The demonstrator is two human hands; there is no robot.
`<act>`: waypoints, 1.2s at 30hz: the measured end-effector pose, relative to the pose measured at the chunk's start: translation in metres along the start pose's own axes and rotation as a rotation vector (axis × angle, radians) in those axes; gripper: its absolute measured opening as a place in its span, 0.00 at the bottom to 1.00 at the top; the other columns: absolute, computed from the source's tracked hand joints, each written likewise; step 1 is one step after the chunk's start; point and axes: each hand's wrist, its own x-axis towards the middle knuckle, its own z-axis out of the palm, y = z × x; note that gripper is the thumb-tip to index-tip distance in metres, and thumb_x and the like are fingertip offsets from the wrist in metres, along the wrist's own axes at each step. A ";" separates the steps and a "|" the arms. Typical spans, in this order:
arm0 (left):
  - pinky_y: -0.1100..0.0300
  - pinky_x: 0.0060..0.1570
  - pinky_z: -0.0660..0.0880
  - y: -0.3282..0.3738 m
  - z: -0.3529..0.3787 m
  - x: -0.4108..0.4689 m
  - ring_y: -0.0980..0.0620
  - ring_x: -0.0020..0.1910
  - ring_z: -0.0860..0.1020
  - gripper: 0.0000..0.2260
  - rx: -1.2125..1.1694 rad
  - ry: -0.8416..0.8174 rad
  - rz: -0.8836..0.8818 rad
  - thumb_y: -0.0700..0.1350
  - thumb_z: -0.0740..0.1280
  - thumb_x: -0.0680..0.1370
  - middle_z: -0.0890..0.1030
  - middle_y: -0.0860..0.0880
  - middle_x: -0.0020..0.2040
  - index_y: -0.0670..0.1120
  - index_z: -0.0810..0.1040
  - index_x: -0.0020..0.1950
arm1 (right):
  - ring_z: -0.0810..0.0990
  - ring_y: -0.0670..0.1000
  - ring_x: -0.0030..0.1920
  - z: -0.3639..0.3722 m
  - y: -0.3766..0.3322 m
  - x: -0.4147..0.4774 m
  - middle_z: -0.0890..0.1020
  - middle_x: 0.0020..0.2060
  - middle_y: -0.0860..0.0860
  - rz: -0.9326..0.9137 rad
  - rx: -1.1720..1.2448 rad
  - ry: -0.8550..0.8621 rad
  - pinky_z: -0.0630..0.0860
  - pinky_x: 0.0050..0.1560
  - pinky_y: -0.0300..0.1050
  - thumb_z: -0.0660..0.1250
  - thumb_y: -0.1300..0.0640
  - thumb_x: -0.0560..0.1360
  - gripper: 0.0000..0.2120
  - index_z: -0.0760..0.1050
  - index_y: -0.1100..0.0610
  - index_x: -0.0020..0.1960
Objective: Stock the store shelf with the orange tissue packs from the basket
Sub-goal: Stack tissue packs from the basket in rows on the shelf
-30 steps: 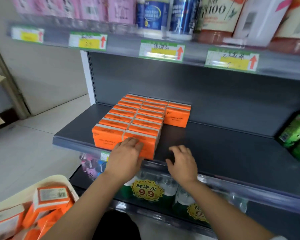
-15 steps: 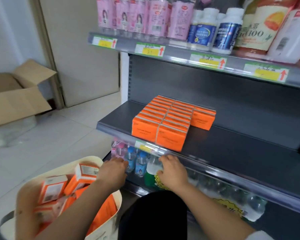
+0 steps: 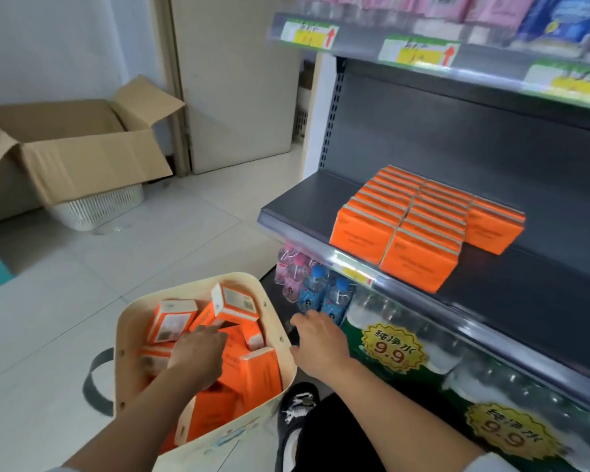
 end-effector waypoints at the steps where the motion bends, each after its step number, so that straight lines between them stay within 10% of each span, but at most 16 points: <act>1: 0.55 0.55 0.74 -0.005 0.010 -0.001 0.49 0.60 0.74 0.14 -0.009 -0.022 -0.017 0.45 0.62 0.76 0.76 0.50 0.60 0.52 0.74 0.61 | 0.70 0.56 0.62 0.005 -0.003 0.003 0.73 0.59 0.54 -0.010 -0.003 -0.014 0.73 0.55 0.51 0.66 0.54 0.76 0.17 0.69 0.54 0.64; 19: 0.54 0.61 0.72 -0.024 0.139 -0.014 0.46 0.65 0.71 0.25 -0.296 -0.380 -0.259 0.45 0.63 0.76 0.63 0.46 0.72 0.49 0.62 0.72 | 0.71 0.55 0.60 0.052 -0.014 0.026 0.74 0.59 0.53 -0.061 0.098 -0.289 0.72 0.57 0.52 0.66 0.51 0.76 0.18 0.69 0.53 0.63; 25: 0.56 0.54 0.75 -0.026 0.130 0.001 0.49 0.57 0.76 0.22 -0.449 -0.415 -0.349 0.52 0.66 0.71 0.76 0.47 0.61 0.49 0.74 0.63 | 0.70 0.54 0.62 0.055 -0.015 0.029 0.73 0.60 0.52 -0.049 0.157 -0.330 0.71 0.58 0.50 0.66 0.49 0.75 0.20 0.69 0.52 0.65; 32: 0.40 0.55 0.76 -0.044 0.060 0.023 0.40 0.54 0.80 0.24 -1.593 -0.433 -0.470 0.48 0.75 0.68 0.80 0.43 0.57 0.48 0.73 0.62 | 0.75 0.48 0.52 0.043 -0.020 0.037 0.77 0.54 0.46 0.083 0.477 -0.311 0.70 0.48 0.41 0.63 0.52 0.78 0.11 0.73 0.50 0.60; 36: 0.42 0.54 0.77 -0.037 0.036 0.026 0.42 0.55 0.81 0.26 -1.788 -0.392 -0.311 0.45 0.77 0.67 0.82 0.46 0.56 0.49 0.73 0.63 | 0.75 0.47 0.52 0.040 -0.021 0.041 0.77 0.52 0.46 0.170 0.650 -0.306 0.71 0.50 0.41 0.64 0.52 0.78 0.14 0.71 0.50 0.63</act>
